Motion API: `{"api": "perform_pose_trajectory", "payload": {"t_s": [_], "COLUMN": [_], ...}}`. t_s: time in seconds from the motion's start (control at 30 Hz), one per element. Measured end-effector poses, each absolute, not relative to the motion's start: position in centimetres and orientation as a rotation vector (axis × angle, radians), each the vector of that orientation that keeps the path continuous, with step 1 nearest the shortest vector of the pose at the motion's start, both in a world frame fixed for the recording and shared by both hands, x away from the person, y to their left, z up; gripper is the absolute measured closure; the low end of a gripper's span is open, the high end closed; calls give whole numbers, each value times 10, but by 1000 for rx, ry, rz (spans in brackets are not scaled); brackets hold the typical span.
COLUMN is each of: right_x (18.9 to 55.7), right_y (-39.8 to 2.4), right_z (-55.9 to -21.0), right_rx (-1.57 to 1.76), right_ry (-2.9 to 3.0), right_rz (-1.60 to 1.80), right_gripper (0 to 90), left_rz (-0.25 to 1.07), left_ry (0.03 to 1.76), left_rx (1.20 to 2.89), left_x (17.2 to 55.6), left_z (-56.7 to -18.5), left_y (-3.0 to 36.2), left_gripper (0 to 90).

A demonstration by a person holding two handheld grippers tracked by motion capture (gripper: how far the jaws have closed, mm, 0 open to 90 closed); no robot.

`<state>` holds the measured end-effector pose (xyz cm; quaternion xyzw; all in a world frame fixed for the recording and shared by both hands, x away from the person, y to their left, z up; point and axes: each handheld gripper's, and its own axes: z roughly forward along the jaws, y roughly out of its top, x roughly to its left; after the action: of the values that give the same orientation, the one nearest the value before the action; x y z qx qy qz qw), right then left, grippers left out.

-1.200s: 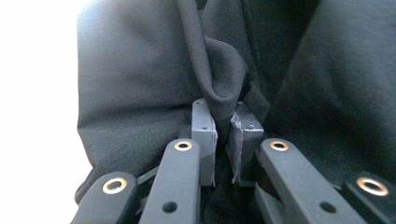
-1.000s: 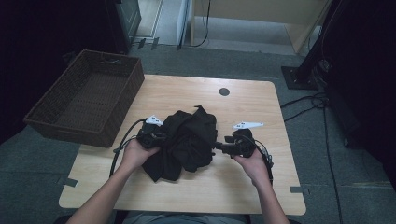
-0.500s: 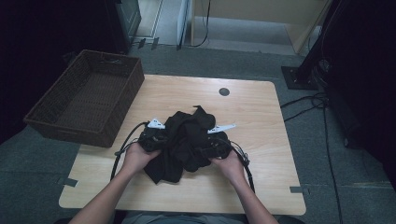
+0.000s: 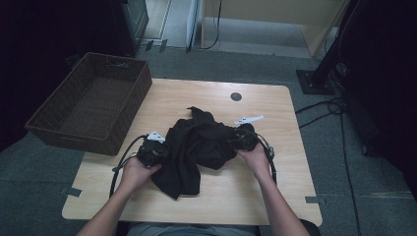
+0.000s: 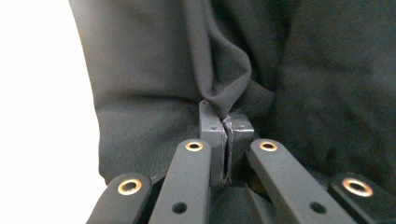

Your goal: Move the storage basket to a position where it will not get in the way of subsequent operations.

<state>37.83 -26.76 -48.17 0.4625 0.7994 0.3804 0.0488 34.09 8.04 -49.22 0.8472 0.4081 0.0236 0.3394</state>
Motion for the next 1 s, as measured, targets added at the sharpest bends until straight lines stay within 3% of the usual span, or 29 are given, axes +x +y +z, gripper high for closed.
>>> {"api": "perform_pose_trajectory", "payload": {"t_s": [0.13, 0.27, 0.43, 0.47, 0.53, 0.7, 0.83, 1.0], "right_x": [390, 403, 397, 393, 387, 375, 360, 351], "right_y": [-271, -266, -266, -271, -277, -285, -271, -257], "right_z": [-483, -485, -478, -471, -461, -444, -438, -441], "right_rx": [1415, 1411, 1392, 1408, 1404, 1418, 1351, 1331], "right_ry": [2425, 2435, 2438, 2426, 2404, 2344, 2402, 2437], "right_rz": [1151, 1143, 1101, 1103, 1127, 1188, 1210, 1230], "right_gripper": [668, 578, 408, 381, 367, 395, 545, 578], "left_rz": [52, 29, 50, 43, 59, 78, 55, 41], "left_ry": [1086, 1069, 1032, 1021, 998, 966, 931, 922], "left_rx": [2196, 2140, 2107, 2093, 2085, 2067, 2085, 2103], "left_x": [335, 335, 341, 344, 347, 356, 371, 383], "left_z": [-494, -483, -462, -454, -447, -433, -427, -433], "left_y": [86, 90, 88, 87, 84, 73, 52, 36], "left_gripper": [885, 719, 588, 518, 470, 407, 357, 341]}}
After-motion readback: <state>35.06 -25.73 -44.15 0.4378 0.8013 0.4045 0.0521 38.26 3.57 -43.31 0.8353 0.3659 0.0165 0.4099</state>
